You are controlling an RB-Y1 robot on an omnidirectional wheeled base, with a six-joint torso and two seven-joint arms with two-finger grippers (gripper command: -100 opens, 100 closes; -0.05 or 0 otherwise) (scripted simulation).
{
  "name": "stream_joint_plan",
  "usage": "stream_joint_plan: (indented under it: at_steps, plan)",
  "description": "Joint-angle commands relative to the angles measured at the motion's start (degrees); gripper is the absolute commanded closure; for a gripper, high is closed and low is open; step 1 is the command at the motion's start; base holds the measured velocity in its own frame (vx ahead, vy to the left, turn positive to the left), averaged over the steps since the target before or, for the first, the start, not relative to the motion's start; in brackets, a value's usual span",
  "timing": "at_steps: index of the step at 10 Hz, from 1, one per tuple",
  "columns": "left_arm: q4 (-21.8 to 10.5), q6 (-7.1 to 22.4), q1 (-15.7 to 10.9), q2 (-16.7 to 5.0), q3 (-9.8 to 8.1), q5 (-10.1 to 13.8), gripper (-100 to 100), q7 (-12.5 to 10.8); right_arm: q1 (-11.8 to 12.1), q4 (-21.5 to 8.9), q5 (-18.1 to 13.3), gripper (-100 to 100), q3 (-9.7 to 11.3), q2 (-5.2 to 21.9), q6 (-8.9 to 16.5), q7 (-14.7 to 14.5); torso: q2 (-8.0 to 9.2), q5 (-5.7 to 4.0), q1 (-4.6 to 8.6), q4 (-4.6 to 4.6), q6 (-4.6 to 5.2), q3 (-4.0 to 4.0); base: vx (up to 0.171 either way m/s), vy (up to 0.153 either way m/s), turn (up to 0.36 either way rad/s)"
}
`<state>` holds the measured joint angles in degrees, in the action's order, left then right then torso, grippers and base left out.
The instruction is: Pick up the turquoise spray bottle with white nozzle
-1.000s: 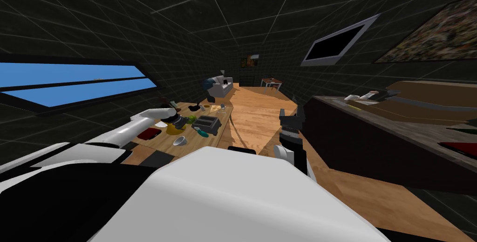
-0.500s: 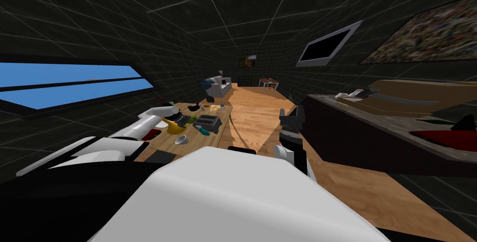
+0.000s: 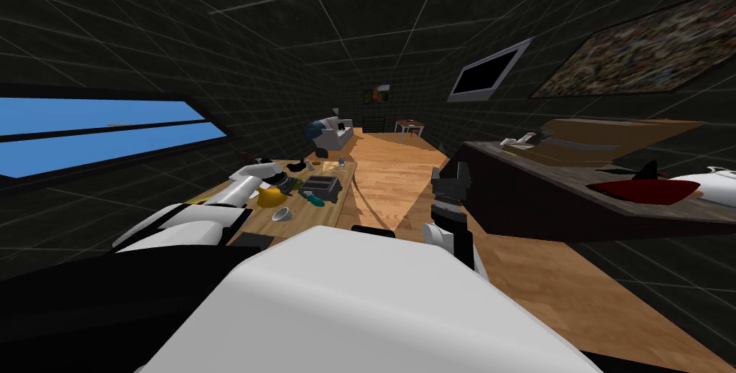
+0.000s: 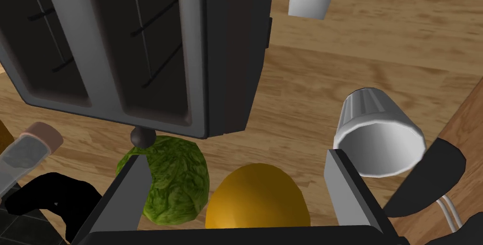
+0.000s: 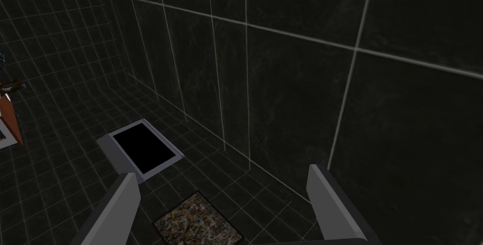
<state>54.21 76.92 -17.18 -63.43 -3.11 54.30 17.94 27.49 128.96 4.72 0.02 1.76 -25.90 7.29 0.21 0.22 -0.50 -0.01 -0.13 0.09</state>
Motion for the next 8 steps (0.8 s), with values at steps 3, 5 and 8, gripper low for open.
stream_joint_plan:
  at_steps: [3,5,8]
  plan:
    - [-5.10,1.68,-5.67,3.02,-0.34,-4.80,-100,0.11,0.02,0.00,0.00,0,0.00,0.00,0.00,0.00,-0.04,-0.03,0.09,0.03,-0.10,0.01,-0.086,0.016,-0.047]
    - [-10.29,4.30,-10.11,7.43,-1.10,-8.98,-100,0.51,0.00,0.00,0.00,0,0.00,0.00,0.00,0.00,-0.06,-0.02,0.05,-0.01,0.01,-0.03,-0.134,0.031,-0.190]
    - [-15.50,6.91,-16.33,10.30,-1.87,-13.43,-100,0.90,0.03,0.00,0.00,0,-0.01,0.00,0.00,0.00,-0.23,-0.05,0.11,-0.01,-0.09,-0.09,-0.085,0.021,-0.069]
